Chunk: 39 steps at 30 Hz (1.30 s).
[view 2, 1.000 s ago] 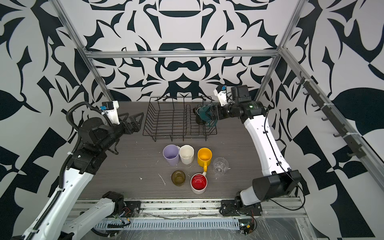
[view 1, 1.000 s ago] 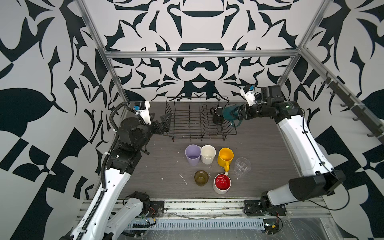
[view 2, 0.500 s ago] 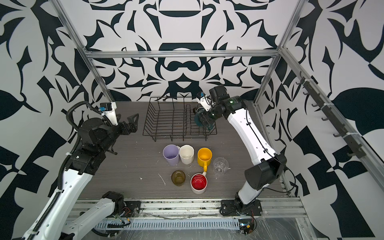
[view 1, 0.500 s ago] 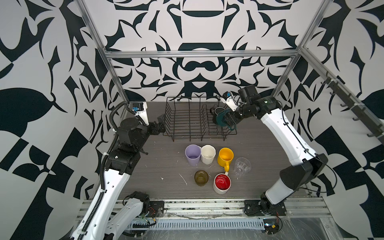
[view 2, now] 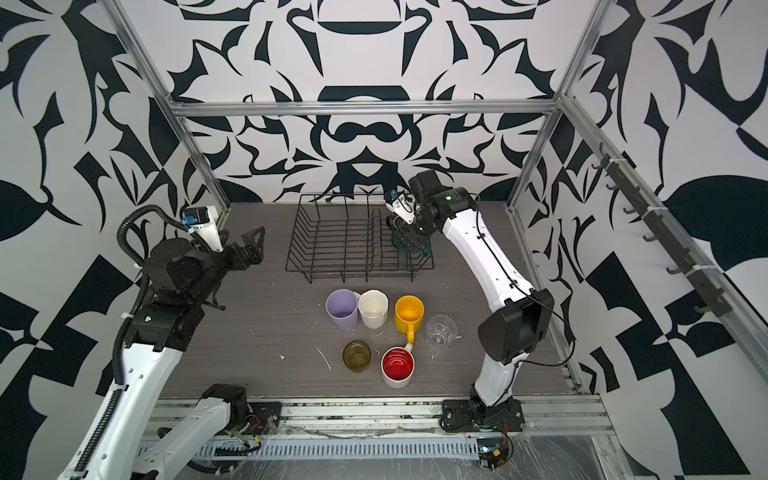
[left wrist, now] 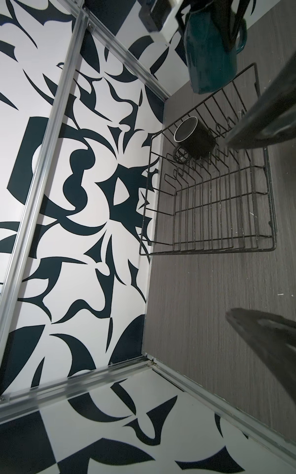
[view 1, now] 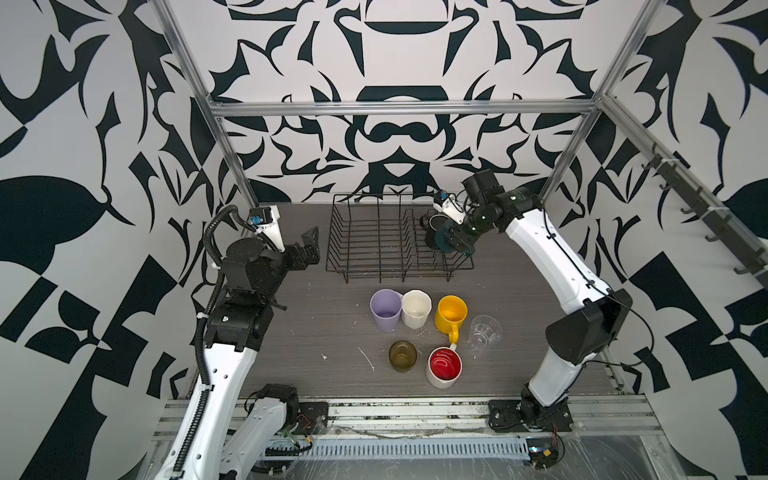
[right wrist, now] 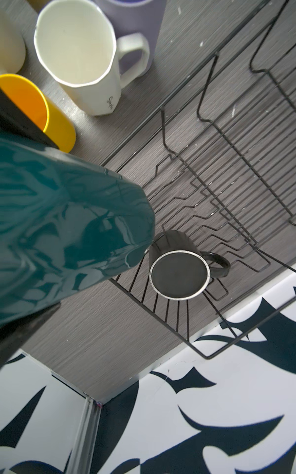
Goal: Load cups into a dish rack
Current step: Place the cup upside down at the dish rack.
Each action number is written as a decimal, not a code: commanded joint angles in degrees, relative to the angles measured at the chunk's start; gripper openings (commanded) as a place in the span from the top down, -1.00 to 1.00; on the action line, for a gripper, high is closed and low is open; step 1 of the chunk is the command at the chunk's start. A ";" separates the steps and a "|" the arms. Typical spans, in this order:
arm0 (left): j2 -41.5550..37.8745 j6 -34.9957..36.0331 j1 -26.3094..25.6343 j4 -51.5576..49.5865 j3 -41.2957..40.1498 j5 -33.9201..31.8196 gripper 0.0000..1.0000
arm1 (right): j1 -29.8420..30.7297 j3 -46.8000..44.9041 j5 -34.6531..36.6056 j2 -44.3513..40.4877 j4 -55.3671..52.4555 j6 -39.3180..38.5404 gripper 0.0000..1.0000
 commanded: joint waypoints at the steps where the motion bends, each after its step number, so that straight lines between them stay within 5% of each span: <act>1: -0.02 -1.04 0.57 0.28 -0.79 2.00 -0.99 | 0.29 3.94 -0.03 -0.61 4.35 -3.97 1.00; 39: -0.64 -3.46 1.63 -2.25 -1.84 3.52 -0.98 | -0.35 5.74 1.34 9.88 4.04 -16.41 1.00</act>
